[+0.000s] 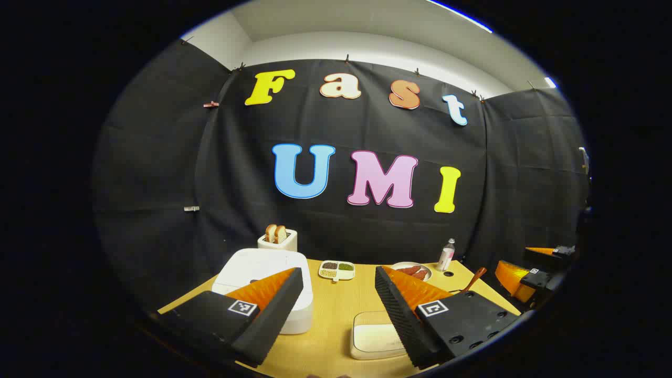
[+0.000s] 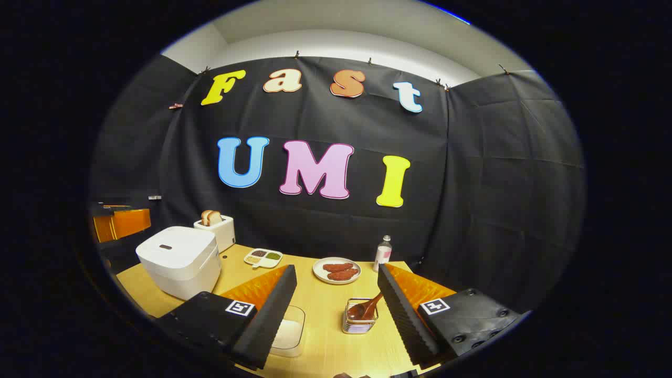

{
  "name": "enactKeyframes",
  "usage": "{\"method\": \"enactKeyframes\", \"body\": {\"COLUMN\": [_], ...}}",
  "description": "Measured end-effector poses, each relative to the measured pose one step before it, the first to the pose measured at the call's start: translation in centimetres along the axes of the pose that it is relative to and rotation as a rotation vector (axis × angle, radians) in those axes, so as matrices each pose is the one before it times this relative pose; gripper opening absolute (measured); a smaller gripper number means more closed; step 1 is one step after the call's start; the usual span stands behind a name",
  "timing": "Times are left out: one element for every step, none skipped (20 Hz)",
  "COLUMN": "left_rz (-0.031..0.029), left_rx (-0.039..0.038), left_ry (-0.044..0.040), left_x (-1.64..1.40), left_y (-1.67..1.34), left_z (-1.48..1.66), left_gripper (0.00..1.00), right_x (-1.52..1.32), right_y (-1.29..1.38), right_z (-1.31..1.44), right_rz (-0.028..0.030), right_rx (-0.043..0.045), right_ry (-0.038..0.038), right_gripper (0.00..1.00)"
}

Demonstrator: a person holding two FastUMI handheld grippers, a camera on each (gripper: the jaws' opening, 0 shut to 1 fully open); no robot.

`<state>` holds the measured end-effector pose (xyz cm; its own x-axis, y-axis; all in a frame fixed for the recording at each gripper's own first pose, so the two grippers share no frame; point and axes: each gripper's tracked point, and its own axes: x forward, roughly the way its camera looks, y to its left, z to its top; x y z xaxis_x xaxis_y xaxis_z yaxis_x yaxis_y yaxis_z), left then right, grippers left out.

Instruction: Close the left gripper, press the button to open the rice cooker; take a wooden spoon from the chopstick holder with the right hand, scoop a spoonful of rice and pour it into the rice cooker, then put the wooden spoon back into the chopstick holder.

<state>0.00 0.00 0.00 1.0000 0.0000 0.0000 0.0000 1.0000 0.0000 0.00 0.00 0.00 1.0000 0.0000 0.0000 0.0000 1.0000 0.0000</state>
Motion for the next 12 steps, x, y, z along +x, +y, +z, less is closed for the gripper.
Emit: {"method": "enactKeyframes", "body": {"left_rz": [-0.00381, -0.00507, 0.00259, 0.00470, -0.00091, -0.00932, -0.00708, -0.00784, -0.00594, 0.00145, 0.00407, 0.00258], "left_rx": [-0.00354, -0.00232, 0.00657, 0.01036, 0.00444, -0.00144, -0.00151, 0.00211, 0.00600, 0.01010, 0.01289, 0.01509], "left_ry": [0.01442, 0.03302, 0.01364, -0.00852, -0.00419, 0.00122, 0.00340, -0.00077, -0.00884, -0.00808, -0.00175, -0.00165], "left_x": [0.301, 0.257, 0.153, 0.226, -0.073, -0.052, 0.003, -0.194, -0.211, -0.243, -0.167, -0.249], "left_y": [0.279, 0.375, 0.806, 0.883, 0.777, 0.568, 0.660, 0.603, 0.570, 0.648, 0.642, 0.446], "left_z": [-0.538, -0.630, -0.395, 0.293, 0.072, -0.135, -0.162, -0.045, 0.212, 0.168, -0.112, -0.170], "left_gripper": [0.95, 0.95, 0.95, 0.95, 0.95, 0.95, 0.95, 0.95, 0.95, 0.95, 0.95, 0.95], "right_x": [-0.032, -0.101, -0.102, -0.053, -0.144, -0.161, -0.103, -0.186, -0.268, -0.223, -0.295, -0.259], "right_y": [0.189, 0.094, 0.490, 0.695, 0.643, 0.333, 0.351, 0.341, 0.504, 0.594, 0.493, 0.355], "right_z": [0.904, 0.486, -0.282, -0.103, 0.081, 0.180, 0.252, -0.076, -0.200, -0.050, -0.043, 0.024], "right_rz": [-0.01054, -0.02064, -0.01153, -0.00300, -0.00513, -0.00989, -0.01094, -0.01183, -0.00325, 0.00137, -0.00118, -0.00576], "right_rx": [0.01059, 0.00371, 0.00495, 0.00511, 0.00305, 0.00547, 0.00576, -0.00035, -0.00260, -0.00323, -0.00121, -0.00069], "right_ry": [-0.02709, -0.00451, 0.00793, 0.00993, 0.00809, 0.00130, -0.00267, 0.00211, 0.00301, 0.00479, 0.00483, 0.00125], "right_gripper": [0.98, 1.00, 0.98, 0.98, 0.98, 0.98, 0.98, 0.98, 0.98, 0.98, 0.98, 0.98]}}
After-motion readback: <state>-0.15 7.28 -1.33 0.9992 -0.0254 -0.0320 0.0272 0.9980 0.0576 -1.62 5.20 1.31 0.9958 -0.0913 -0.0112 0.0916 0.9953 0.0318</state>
